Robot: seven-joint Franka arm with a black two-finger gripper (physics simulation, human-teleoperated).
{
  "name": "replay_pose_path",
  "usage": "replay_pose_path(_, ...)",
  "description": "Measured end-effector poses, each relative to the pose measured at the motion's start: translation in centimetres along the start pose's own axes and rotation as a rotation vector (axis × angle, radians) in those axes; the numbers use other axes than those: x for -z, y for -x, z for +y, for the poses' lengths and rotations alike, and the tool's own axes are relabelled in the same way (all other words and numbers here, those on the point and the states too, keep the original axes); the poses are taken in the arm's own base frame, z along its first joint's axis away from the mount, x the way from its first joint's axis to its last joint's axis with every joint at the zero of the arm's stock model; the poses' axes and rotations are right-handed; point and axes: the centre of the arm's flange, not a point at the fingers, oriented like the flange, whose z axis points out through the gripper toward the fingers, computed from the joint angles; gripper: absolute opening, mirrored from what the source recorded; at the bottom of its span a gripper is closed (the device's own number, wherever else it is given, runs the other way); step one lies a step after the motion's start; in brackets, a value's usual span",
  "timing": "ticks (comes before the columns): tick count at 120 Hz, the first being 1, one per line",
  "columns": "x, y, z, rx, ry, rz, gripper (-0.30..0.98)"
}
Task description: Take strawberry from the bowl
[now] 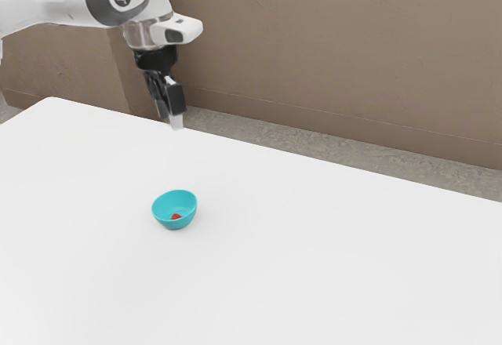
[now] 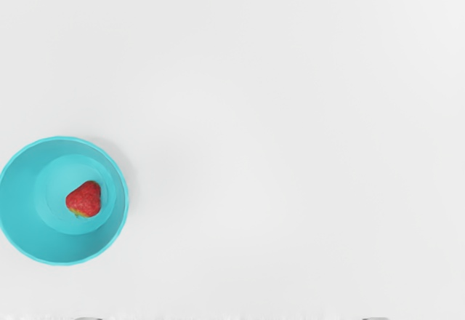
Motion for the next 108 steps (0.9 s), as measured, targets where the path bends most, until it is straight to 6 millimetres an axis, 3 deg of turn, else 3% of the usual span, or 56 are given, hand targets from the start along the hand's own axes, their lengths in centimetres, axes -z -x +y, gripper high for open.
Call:
replay_pose_path(12, -0.4, -0.6, 1.4, 0.044, 0.012, -0.018, 0.55)
replay_pose_path(26, -0.3, -1.5, 1.3, 0.128, 0.013, -0.021, 0.61)
replay_pose_path(35, -5.6, -5.5, -1.1, 0.162, 0.024, -0.098, 0.63)
replay_pose_path(40, -9.0, -6.7, -2.8, 0.189, 0.03, -0.149, 0.64)
replay_pose_path(50, -12.8, -6.4, -6.6, 0.239, 0.027, -0.205, 0.65)
replay_pose_path(67, -18.3, -4.9, -7.9, 0.241, 0.044, -0.292, 0.59)
replay_pose_path(76, -19.0, -4.8, -7.9, 0.229, 0.041, -0.291, 0.48)
replay_pose_path(94, -18.0, -5.6, -7.8, 0.216, 0.067, -0.25, 0.33)
replay_pose_path(108, -18.2, -6.2, -9.5, 0.231, 0.107, -0.26, 0.28)
